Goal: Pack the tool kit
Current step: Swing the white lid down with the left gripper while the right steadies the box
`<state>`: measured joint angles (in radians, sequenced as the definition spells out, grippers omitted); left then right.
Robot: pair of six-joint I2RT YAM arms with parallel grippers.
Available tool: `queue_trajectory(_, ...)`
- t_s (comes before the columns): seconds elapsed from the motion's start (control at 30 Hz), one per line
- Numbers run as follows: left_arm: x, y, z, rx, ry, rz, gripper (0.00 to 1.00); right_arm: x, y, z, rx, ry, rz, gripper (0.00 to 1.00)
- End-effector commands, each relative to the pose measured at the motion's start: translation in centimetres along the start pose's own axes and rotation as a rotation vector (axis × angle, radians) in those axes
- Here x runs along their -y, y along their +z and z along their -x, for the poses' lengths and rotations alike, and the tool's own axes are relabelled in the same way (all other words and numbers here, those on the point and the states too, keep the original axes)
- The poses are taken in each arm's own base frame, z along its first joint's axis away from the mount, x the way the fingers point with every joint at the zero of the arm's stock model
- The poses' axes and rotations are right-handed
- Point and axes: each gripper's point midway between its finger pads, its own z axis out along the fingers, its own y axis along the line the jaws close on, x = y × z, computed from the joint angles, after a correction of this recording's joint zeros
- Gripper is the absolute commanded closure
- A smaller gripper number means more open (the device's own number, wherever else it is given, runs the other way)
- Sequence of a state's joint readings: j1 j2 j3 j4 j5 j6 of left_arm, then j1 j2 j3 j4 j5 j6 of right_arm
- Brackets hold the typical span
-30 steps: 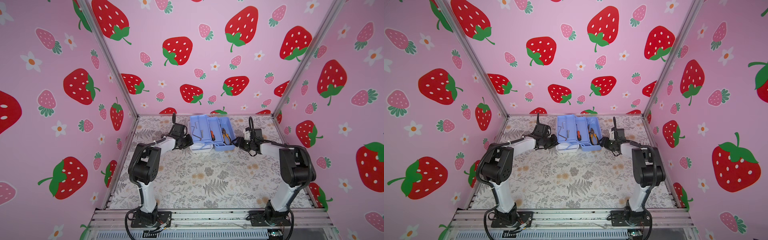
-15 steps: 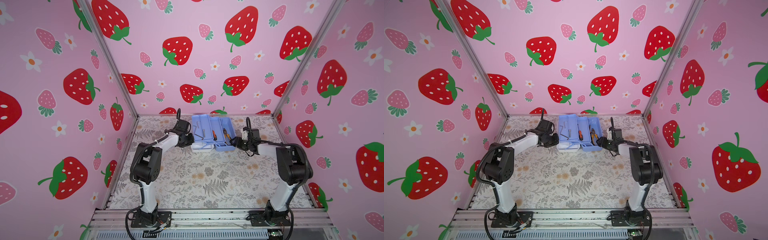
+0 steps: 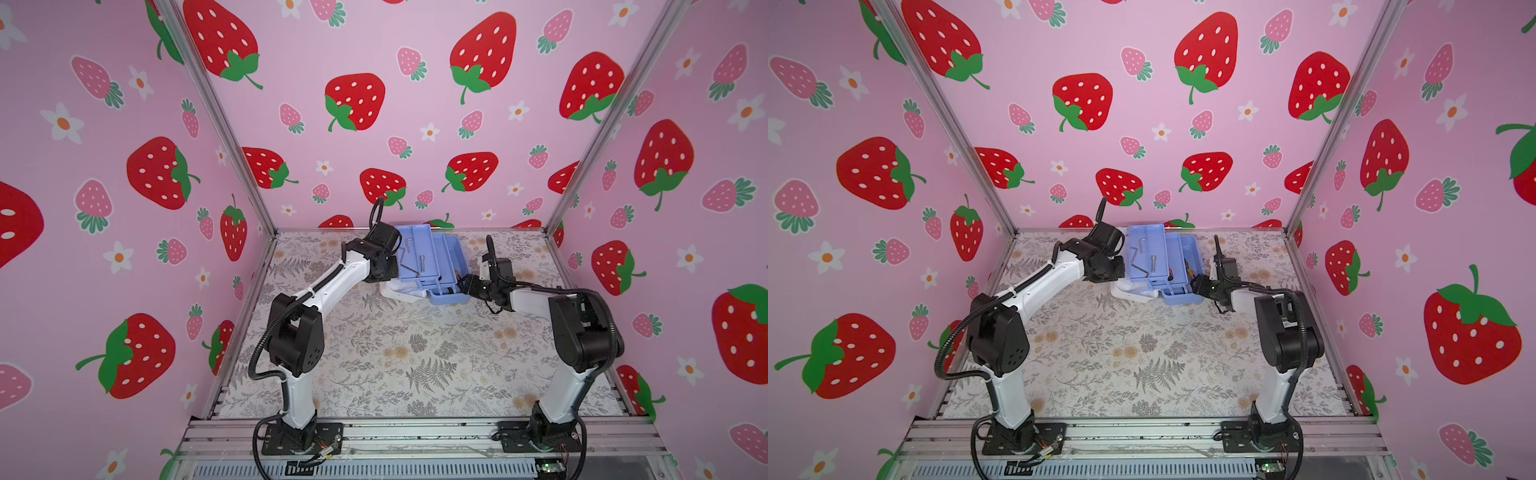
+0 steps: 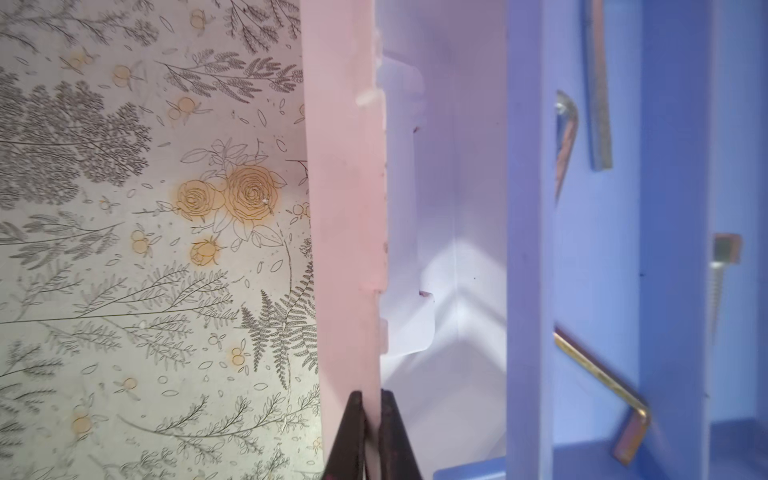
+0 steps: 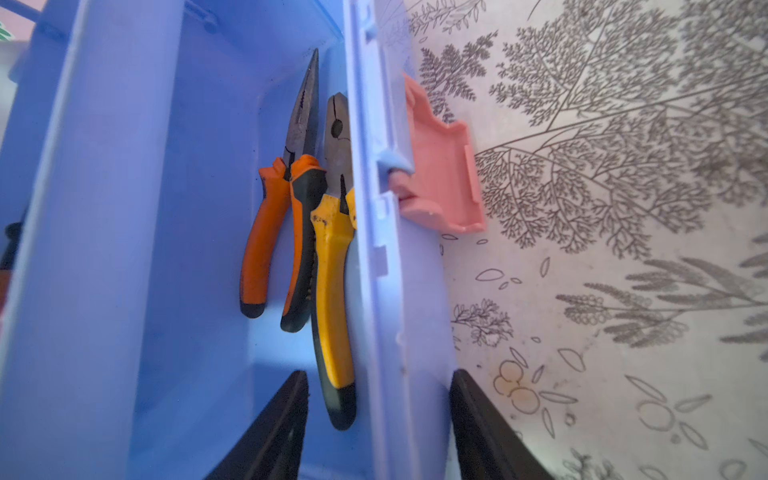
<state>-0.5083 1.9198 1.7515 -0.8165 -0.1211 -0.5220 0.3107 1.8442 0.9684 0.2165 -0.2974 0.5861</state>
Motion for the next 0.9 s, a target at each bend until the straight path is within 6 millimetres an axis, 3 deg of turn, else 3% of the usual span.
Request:
queue_trajectory(0.0, 4.2, -3.4, 1.3, 0.055, 0.099, -0.072, 1.00, 0.1, -0.1, -3.1, -0.093, -0.014, -0.016, 0.44)
queue_trajectory(0.33, 11.2, -5.7, 1.9, 0.089, 0.180, -0.160, 1.00, -0.2, -0.4, -2.8, -0.087, -0.017, -0.012, 0.44)
queue_trajectory(0.63, 15.9, -7.9, 1.1, 0.104, 0.209, -0.256, 0.95, -0.1, -0.2, -2.9, -0.101, -0.002, -0.001, 0.44)
queue_trajectory(0.83, 18.6, -8.4, -0.1, 0.082, 0.208, -0.338, 0.95, 0.0, -0.1, -3.1, -0.118, 0.006, 0.002, 0.44)
queue_trajectory(0.87, 19.0, -8.2, -0.4, 0.076, 0.210, -0.347, 0.90, 0.0, -0.1, -3.0, -0.118, 0.006, 0.004, 0.44)
